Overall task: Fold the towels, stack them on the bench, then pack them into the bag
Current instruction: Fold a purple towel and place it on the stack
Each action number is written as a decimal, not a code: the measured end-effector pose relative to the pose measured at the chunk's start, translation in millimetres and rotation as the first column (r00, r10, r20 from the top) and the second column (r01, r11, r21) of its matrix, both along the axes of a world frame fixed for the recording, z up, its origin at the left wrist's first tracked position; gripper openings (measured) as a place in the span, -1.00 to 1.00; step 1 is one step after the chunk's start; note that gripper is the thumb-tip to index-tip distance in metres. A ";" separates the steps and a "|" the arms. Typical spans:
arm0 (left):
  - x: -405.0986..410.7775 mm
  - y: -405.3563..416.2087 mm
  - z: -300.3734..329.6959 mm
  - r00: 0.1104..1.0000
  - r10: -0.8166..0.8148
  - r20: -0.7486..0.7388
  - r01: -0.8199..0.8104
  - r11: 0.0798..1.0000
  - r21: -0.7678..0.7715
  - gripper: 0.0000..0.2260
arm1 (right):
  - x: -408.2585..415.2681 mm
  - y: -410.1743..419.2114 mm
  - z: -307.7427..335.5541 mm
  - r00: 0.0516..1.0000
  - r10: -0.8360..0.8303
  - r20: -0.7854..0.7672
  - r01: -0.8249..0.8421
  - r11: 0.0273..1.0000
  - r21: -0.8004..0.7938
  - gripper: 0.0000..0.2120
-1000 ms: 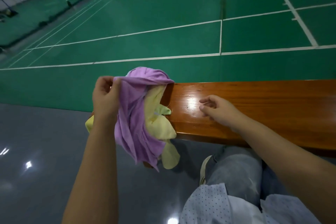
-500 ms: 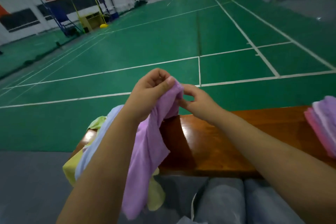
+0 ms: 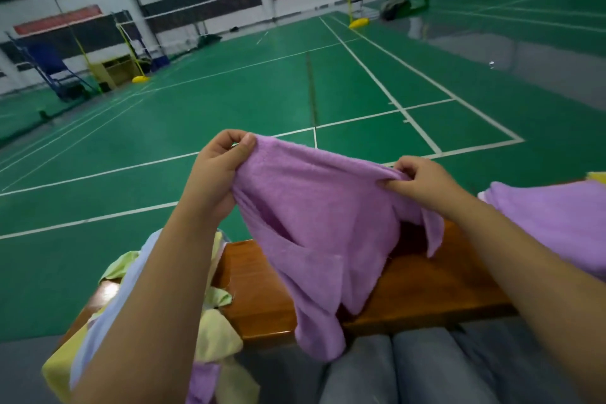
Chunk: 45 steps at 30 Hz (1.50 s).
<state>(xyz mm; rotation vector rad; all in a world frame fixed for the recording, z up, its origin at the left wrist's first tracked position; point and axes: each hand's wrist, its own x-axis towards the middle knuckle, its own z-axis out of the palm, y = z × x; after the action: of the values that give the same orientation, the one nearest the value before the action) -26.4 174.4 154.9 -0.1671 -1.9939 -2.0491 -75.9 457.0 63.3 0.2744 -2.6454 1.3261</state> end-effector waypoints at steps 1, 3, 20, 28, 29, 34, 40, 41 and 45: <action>-0.9 2.4 -0.6 1.000 -0.001 0.021 0.001 1.000 0.001 -0.85 | 2.0 4.8 5.5 1.000 -0.001 -0.014 0.000 0.999 -0.032 -0.73; -4.4 4.0 -2.8 0.998 -0.001 0.059 0.000 1.000 0.018 -0.84 | 6.0 10.1 19.5 0.999 -0.005 -0.048 -0.002 0.991 -0.132 -0.66; -14.8 34.7 -187.4 0.892 0.359 0.275 -0.006 0.617 -0.787 -0.65 | -11.2 6.4 -108.4 0.906 -0.267 0.329 0.174 0.943 0.285 -0.47; 54.9 46.9 -237.3 0.845 0.239 0.478 0.379 0.363 -0.851 -0.43 | 30.8 47.5 -159.5 0.806 -0.446 0.389 0.254 0.854 0.454 -0.57; 54.3 45.3 -236.2 0.857 0.220 0.467 0.365 0.381 -0.849 -0.49 | 32.0 48.1 -160.1 0.809 -0.448 0.379 0.262 0.854 0.450 -0.58; 52.2 34.8 -222.7 0.873 0.221 0.436 0.314 0.430 -0.847 -0.79 | 37.0 44.5 -157.1 0.834 -0.394 0.386 0.167 0.847 0.505 -0.47; 54.1 23.5 -218.2 0.897 0.232 0.376 0.232 0.478 -0.847 -0.78 | 43.6 47.8 -126.7 0.892 -0.372 0.256 0.292 0.908 0.301 -0.82; 53.6 23.8 -214.2 0.897 0.244 0.369 0.208 0.503 -0.839 -0.77 | 44.7 43.6 -117.4 0.905 -0.354 0.235 0.303 0.926 0.227 -0.85; 49.5 40.3 -190.7 0.897 0.207 0.390 0.142 0.700 -0.700 -0.82 | 51.0 7.6 -84.9 0.941 -0.267 0.210 0.286 0.956 -0.063 -0.92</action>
<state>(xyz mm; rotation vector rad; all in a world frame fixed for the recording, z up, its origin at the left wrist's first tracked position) 23.1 214.7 -35.8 0.2182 -2.9781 -1.2176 -24.9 464.6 -21.5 -0.2490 -2.6418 1.4388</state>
